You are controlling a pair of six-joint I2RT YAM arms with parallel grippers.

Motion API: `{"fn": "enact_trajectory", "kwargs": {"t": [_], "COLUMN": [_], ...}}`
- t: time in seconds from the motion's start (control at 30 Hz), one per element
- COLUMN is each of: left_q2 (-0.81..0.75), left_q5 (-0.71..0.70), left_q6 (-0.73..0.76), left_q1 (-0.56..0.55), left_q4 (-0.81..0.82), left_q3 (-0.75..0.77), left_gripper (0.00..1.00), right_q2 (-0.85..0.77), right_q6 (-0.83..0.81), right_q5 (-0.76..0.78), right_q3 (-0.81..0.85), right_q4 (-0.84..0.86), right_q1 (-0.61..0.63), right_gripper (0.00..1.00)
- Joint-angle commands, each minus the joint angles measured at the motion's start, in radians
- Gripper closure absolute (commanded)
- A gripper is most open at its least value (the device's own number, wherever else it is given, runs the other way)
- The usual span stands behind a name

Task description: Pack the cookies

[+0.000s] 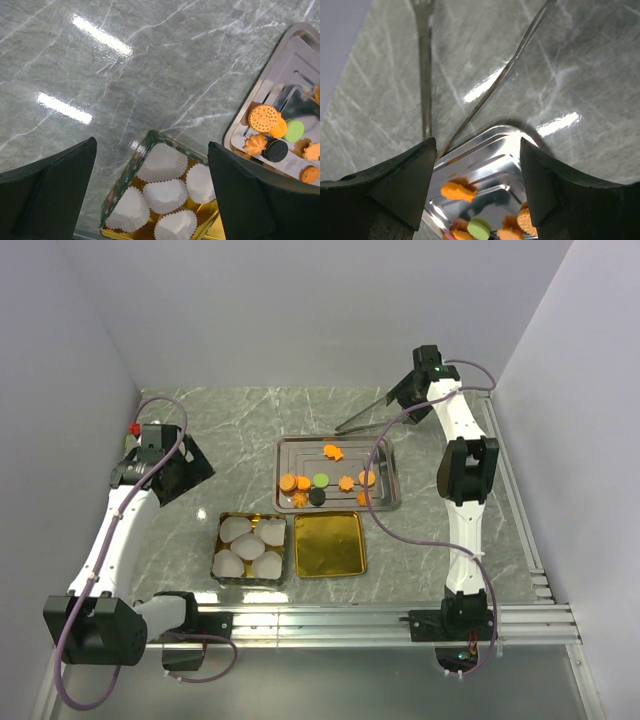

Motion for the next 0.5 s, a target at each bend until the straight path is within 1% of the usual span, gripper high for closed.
{"fn": "enact_trajectory", "kwargs": {"t": [0.0, 0.17, 0.47], "left_q2": [0.016, 0.053, 0.094], "left_q5": [0.020, 0.026, 0.041], "left_q6": [0.003, -0.002, -0.008], "left_q1": [-0.001, -0.003, -0.015], "left_q4": [0.034, 0.045, 0.055], "left_q3": [0.039, 0.053, 0.060], "left_gripper": [0.01, 0.01, 0.01], "right_q2": [0.024, 0.061, 0.133], "right_q6": [0.011, 0.015, 0.017], "right_q5": [0.004, -0.004, 0.021], "right_q3": [0.067, 0.081, 0.116], "right_q4": [0.014, 0.032, 0.041], "right_q1": [-0.006, -0.014, -0.029], "right_gripper": [0.26, 0.28, 0.28]}}
